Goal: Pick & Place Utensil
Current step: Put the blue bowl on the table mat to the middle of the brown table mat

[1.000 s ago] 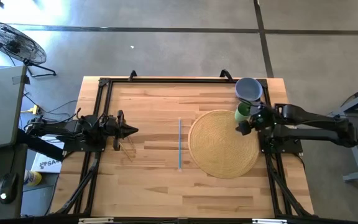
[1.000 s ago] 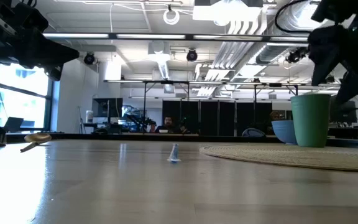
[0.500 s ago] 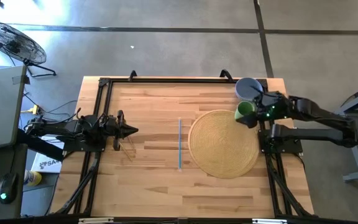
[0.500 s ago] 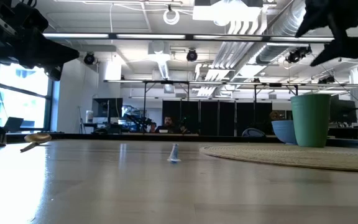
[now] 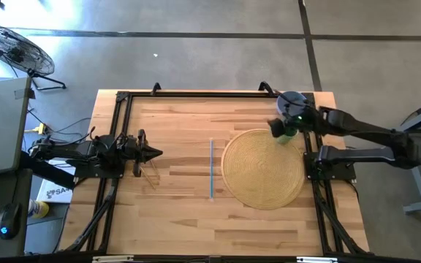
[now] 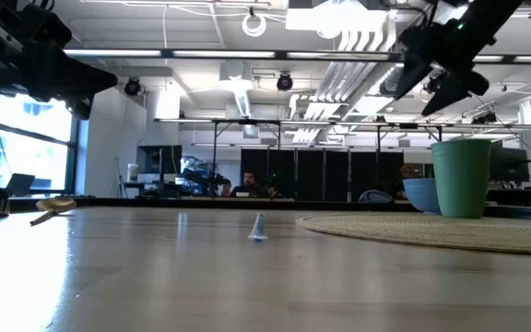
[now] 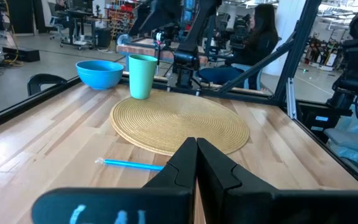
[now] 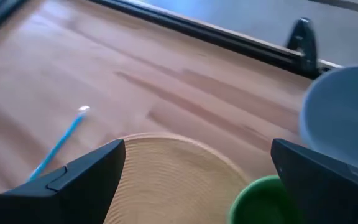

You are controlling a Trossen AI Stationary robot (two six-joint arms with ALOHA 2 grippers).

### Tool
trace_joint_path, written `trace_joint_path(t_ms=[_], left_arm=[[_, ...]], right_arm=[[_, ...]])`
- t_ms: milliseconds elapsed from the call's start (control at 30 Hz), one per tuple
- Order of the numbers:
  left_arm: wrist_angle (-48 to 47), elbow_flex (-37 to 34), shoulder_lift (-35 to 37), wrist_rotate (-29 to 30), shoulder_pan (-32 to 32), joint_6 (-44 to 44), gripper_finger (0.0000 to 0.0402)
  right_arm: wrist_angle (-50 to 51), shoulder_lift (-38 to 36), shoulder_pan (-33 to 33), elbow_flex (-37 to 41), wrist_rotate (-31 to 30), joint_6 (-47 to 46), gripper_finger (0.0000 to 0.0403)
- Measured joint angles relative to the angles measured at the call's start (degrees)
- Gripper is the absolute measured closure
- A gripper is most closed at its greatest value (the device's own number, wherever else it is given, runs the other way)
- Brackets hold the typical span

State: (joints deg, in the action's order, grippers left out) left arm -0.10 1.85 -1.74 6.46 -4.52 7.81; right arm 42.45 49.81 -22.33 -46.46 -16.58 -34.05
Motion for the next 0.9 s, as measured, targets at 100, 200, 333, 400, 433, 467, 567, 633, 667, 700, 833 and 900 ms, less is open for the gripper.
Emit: trace_joint_path(t_ms=[100,200,333,400,433,467,567,633,667,700,833,900], left_arm=[[-0.02,0.01,0.00,0.02,0.01,-0.02,0.0401],[-0.01,0.01,0.01,0.00,-0.01,-0.02,0.0401],[0.00,0.01,0.00,0.00,0.00,-0.02,0.0401],[-0.02,0.01,0.02,0.00,0.01,0.00,0.0401],[-0.02,0.01,0.00,0.02,-0.01,-0.02,0.0401],[0.00,0.01,0.00,0.01,-0.01,-0.02,0.0401],[-0.01,0.01,0.01,0.00,-0.01,0.00,0.0401],[-0.01,0.01,0.02,0.01,-0.01,-0.02,0.0401],[0.00,0.01,0.02,0.00,-0.01,-0.02,0.0401],[-0.02,0.01,0.00,0.00,0.01,-0.02,0.0401],[-0.01,0.00,0.00,0.00,0.00,-0.02,0.0401],[0.00,0.01,0.01,0.00,0.00,0.00,0.0401]], right_arm=[[-1.27,3.82,-4.41,0.02,1.47,0.59,0.0006],[-4.93,6.33,-9.07,0.02,1.69,4.23,0.0006],[-10.84,9.55,-15.10,0.02,6.41,7.38,0.0006],[-13.54,11.58,-17.96,0.02,10.10,10.99,0.0006],[-14.49,12.81,-19.11,0.02,11.09,12.83,0.0006],[-14.85,14.09,-20.16,0.01,11.46,14.03,0.0006],[-13.78,18.61,-23.04,-0.98,10.95,15.05,0.0006],[-11.73,21.93,-24.42,-2.61,9.92,15.09,0.0006],[-10.48,23.58,-25.04,-3.65,9.43,15.11,0.0006],[-9.48,25.38,-25.54,-4.80,8.97,15.23,0.0006],[-5.47,31.40,-27.23,-8.91,8.26,15.19,0.0006],[-4.34,33.97,-28.00,-10.50,8.80,15.04,0.0006]])
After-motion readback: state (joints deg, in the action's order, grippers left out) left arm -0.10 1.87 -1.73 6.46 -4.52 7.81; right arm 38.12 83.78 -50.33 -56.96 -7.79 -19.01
